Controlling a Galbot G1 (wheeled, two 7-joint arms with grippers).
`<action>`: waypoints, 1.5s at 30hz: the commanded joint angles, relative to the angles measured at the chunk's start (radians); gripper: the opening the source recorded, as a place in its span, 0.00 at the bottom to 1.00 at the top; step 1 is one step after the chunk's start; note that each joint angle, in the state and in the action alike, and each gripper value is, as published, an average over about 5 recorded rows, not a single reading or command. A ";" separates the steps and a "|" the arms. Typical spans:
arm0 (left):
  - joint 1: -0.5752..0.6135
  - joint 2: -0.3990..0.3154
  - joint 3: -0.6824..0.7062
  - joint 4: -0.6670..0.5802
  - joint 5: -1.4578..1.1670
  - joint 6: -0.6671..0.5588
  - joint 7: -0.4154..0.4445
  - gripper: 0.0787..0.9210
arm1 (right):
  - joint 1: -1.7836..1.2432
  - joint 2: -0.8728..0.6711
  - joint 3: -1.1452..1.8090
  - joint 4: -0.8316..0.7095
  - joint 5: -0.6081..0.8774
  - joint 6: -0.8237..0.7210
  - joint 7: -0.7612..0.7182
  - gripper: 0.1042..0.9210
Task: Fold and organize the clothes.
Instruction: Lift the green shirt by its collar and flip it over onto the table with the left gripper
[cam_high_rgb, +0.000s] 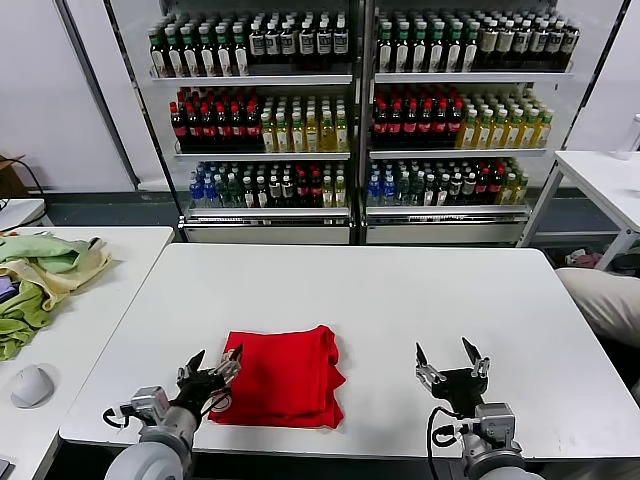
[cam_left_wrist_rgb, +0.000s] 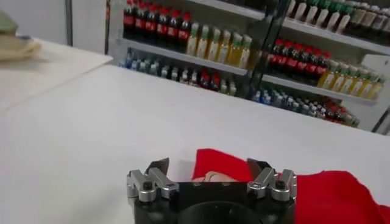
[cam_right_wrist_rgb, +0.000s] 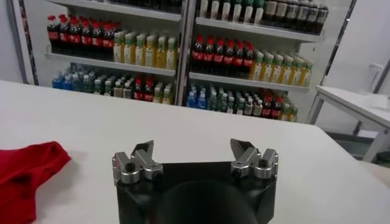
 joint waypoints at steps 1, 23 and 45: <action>0.022 0.000 -0.091 0.066 -0.189 -0.018 0.140 0.88 | 0.000 0.000 0.000 -0.003 0.000 0.001 0.000 0.88; 0.048 -0.022 -0.048 0.088 -0.159 -0.022 0.179 0.79 | -0.005 -0.003 0.006 0.002 0.001 0.003 -0.002 0.88; 0.059 -0.019 -0.058 0.095 -0.173 -0.052 0.213 0.07 | -0.005 -0.002 0.008 0.002 0.001 0.008 -0.004 0.88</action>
